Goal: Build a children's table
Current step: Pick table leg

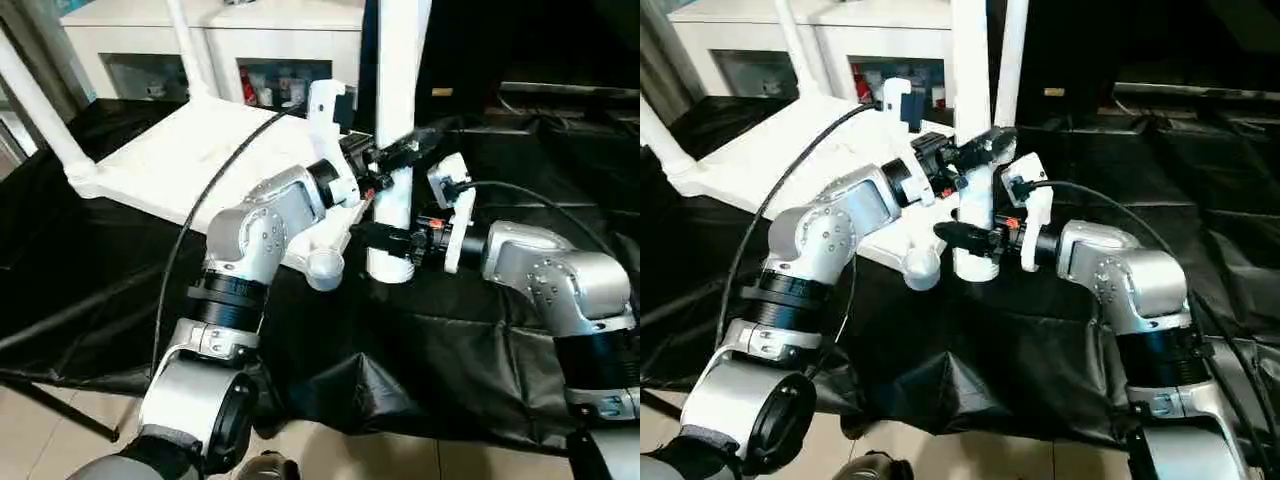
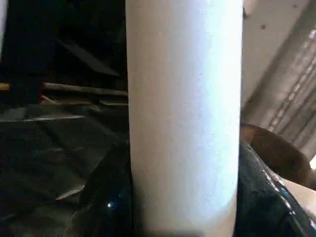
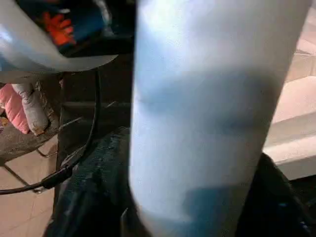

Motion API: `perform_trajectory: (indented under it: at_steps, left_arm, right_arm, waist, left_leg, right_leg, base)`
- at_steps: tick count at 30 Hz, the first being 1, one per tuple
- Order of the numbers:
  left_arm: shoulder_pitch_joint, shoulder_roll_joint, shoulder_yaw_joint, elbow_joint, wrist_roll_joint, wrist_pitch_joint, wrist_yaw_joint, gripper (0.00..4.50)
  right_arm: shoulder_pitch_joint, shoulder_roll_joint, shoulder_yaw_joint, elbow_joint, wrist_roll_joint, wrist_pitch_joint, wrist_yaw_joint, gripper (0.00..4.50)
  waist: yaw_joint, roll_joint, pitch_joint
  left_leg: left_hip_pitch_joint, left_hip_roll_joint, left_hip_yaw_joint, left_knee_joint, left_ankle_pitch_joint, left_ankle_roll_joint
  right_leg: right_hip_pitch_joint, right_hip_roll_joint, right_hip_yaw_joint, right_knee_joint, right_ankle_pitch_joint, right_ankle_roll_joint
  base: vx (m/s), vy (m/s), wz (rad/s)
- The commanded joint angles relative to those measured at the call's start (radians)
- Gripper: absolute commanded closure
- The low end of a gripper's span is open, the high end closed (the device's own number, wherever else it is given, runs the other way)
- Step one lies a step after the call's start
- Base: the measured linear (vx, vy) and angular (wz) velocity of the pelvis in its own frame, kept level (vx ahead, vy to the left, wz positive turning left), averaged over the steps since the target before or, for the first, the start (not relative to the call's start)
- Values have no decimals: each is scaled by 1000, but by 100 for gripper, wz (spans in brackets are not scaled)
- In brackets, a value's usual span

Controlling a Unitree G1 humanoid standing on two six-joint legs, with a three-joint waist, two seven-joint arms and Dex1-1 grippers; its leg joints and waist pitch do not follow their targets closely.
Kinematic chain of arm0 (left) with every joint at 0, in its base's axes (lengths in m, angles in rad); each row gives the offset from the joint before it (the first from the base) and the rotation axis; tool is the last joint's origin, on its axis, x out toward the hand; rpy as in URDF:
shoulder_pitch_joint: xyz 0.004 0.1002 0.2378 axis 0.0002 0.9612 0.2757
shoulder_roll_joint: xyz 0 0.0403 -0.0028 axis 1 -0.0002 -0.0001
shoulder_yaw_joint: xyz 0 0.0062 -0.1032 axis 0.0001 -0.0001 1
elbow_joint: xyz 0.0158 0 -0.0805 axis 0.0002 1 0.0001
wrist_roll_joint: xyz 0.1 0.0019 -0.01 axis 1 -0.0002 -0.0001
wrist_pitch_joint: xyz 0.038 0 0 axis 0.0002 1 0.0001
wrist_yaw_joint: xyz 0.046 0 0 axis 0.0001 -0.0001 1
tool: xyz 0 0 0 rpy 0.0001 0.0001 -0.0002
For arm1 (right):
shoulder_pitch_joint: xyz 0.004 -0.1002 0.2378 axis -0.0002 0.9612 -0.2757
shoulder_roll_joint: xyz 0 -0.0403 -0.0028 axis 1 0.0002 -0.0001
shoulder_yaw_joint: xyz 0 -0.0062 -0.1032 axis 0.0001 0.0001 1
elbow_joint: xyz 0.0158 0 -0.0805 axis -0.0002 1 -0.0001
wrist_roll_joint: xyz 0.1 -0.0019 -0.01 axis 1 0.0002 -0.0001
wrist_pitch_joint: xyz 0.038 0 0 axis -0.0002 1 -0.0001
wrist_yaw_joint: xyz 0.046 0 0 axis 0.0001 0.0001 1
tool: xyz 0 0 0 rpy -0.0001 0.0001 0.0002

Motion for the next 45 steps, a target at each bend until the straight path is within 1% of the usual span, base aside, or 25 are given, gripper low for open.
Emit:
perform_trajectory:
  at_steps: [1, 6, 8, 12, 13, 14, 15, 16, 18, 20, 23, 25, 26, 27, 30, 32, 34, 36, 37, 38, 39, 41, 42, 44, 45]
  left_arm:
    - [-26, 26, 6, 0, 16, -19, -7, 261]
    - [-30, 52, -3, 5, -16, -1, -115, 261]
    - [-33, 60, 7, 3, -57, 30, -166, 261]
    - [-31, 74, 32, -20, -149, 79, -286, 261]
    - [-30, 75, 33, -23, -155, 83, -293, 261]
    - [-25, 80, 37, -42, -189, 112, -337, 261]
    - [-19, 84, 36, -59, -206, 123, -366, 261]
    - [-14, 87, 35, -72, -220, 132, -389, 261]
    - [-11, 90, 32, -78, -228, 142, -397, 262]
    - [-10, 89, 30, -76, -228, 145, -389, 262]
    - [-8, 87, 32, -75, -234, 149, -388, 262]
    - [-6, 81, 36, -76, -226, 139, -373, 262]
    - [-6, 80, 37, -76, -224, 137, -369, 262]
    - [-11, 72, 49, -68, -217, 125, -339, 206]
    - [-29, 54, 76, -41, -195, 84, -266, 189]
    - [-42, 49, 91, -20, -186, 63, -238, 186]
    - [-51, 45, 109, -12, -199, 57, -231, 186]
    - [-48, 44, 103, -17, -193, 57, -224, 186]
    - [-44, 42, 93, -21, -174, 47, -208, 186]
    - [-42, 39, 86, -20, -156, 37, -188, 215]
    - [-42, 34, 74, -14, -119, 21, -143, 222]
    - [-48, 26, 60, 14, -59, -12, -56, 222]
    - [-51, 23, 56, 23, -41, -21, -28, 222]
    - [-54, 16, 53, 35, -12, -42, 20, 257]
    - [-54, 13, 55, 36, -9, -46, 31, 254]
  right_arm:
    - [-19, -3, -1, -15, 35, 6, 26, 154]
    - [-4, -53, -17, -48, 81, 32, 120, 120]
    - [-1, -72, -24, -50, 94, 43, 149, 120]
    - [3, -95, -30, -54, 116, 59, 183, 120]
    - [4, -96, -31, -54, 118, 61, 185, 138]
    - [5, -100, -32, -55, 127, 69, 189, 149]
    - [7, -100, -34, -56, 134, 77, 189, 156]
    - [9, -100, -36, -56, 139, 83, 188, 156]
    - [12, -101, -36, -58, 142, 86, 191, 170]
    - [18, -98, -36, -61, 150, 95, 194, 198]
    - [18, -96, -35, -62, 153, 99, 192, 198]
    - [17, -92, -35, -60, 152, 101, 183, 237]
    - [17, -92, -35, -60, 151, 101, 181, 238]
    - [15, -89, -34, -58, 151, 101, 171, 246]
    - [13, -85, -32, -62, 153, 102, 159, 251]
    - [10, -82, -30, -61, 151, 101, 153, 251]
    - [4, -76, -26, -56, 143, 97, 145, 251]
    - [0, -75, -24, -53, 139, 95, 140, 251]
    - [-4, -75, -22, -52, 135, 92, 136, 251]
    - [-7, -74, -21, -50, 130, 90, 129, 251]
    - [-14, -71, -18, -46, 119, 84, 115, 251]
    - [-27, -61, -16, -38, 101, 76, 85, 251]
    - [-31, -56, -16, -36, 95, 74, 76, 251]
    - [-38, -46, -14, -35, 84, 69, 59, 252]
    - [-40, -43, -13, -35, 82, 67, 55, 252]
  waist:
    - [-5, -26, -88]
    - [-1, -22, -88]
    - [1, -23, -88]
    - [2, -19, -88]
    - [2, -19, -88]
    - [1, -19, -88]
    - [1, -18, -88]
    - [0, -20, -87]
    - [0, -20, -87]
    - [-1, -20, -86]
    - [-1, -19, -86]
    - [0, -21, -85]
    - [0, -21, -85]
    - [-1, -20, -86]
    - [-1, -27, -86]
    - [-2, -28, -86]
    - [-2, -29, -87]
    - [-1, -30, -87]
    - [-1, -30, -87]
    - [-1, -29, -87]
    - [-2, -30, -87]
    - [-3, -31, -86]
    - [-5, -32, -86]
    - [-4, -32, -86]
    - [-3, -34, -87]
  left_leg:
    - [39, 69, -41, -63, -94, 44]
    - [39, 70, -41, -63, -92, 49]
    - [37, 70, -40, -62, -91, 50]
    - [37, 69, -40, -61, -91, 54]
    - [37, 70, -40, -61, -90, 55]
    - [38, 70, -39, -61, -94, 53]
    - [38, 70, -40, -61, -100, 52]
    - [38, 71, -40, -62, -102, 52]
    - [38, 72, -40, -62, -106, 51]
    - [39, 72, -40, -63, -114, 43]
    - [40, 72, -41, -64, -114, 38]
    - [40, 71, -41, -65, -118, 32]
    - [40, 71, -40, -65, -120, 31]
    - [40, 72, -41, -65, -118, 29]
    - [38, 70, -40, -64, -110, 30]
    - [38, 70, -40, -64, -107, 32]
    - [37, 67, -39, -63, -101, 35]
    - [35, 68, -40, -63, -88, 42]
    - [36, 69, -40, -62, -84, 46]
    - [37, 70, -40, -62, -82, 47]
    - [36, 70, -40, -62, -82, 49]
    - [37, 71, -41, -63, -94, 40]
    - [38, 69, -40, -63, -95, 39]
    - [37, 70, -41, -64, -93, 37]
    - [38, 69, -40, -63, -92, 33]
  right_leg:
    - [45, -93, 50, -84, -102, -211]
    - [46, -94, 50, -82, -88, -214]
    - [47, -95, 50, -80, -81, -221]
    - [46, -94, 48, -79, -88, -238]
    - [45, -93, 48, -80, -89, -237]
    - [45, -93, 48, -79, -90, -238]
    - [44, -94, 47, -79, -98, -243]
    - [45, -94, 48, -79, -99, -241]
    - [44, -95, 48, -80, -107, -240]
    - [44, -94, 49, -82, -124, -235]
    - [44, -94, 49, -84, -131, -228]
    - [45, -95, 49, -85, -137, -225]
    - [45, -95, 50, -86, -141, -223]
    - [45, -96, 50, -85, -141, -221]
    - [46, -96, 50, -86, -135, -221]
    - [47, -96, 50, -87, -138, -218]
    - [46, -95, 50, -87, -135, -214]
    - [47, -96, 49, -84, -130, -211]
    - [45, -94, 49, -84, -125, -210]
    - [45, -94, 49, -83, -123, -211]
    - [45, -94, 50, -84, -123, -210]
    - [45, -95, 51, -87, -144, -200]
    - [44, -94, 50, -89, -147, -199]
    - [45, -94, 50, -89, -150, -196]
    - [45, -94, 50, -88, -145, -195]
  base:
    - [0, 0, 0]
    - [0, 0, 0]
    - [0, 0, 0]
    - [0, 0, 0]
    - [0, 0, 0]
    - [0, 0, 0]
    - [0, 0, 0]
    - [0, 0, 0]
    - [0, 0, 0]
    - [0, 0, 0]
    - [0, 0, 0]
    - [0, 0, 0]
    - [0, 0, 0]
    - [0, 0, 0]
    - [0, 0, 0]
    - [0, 0, 0]
    - [0, 0, 0]
    - [0, 0, 0]
    - [0, 0, 0]
    - [0, 0, 0]
    - [0, 0, 0]
    - [0, 0, 0]
    - [0, 0, 0]
    - [0, 0, 0]
    - [0, 0, 0]
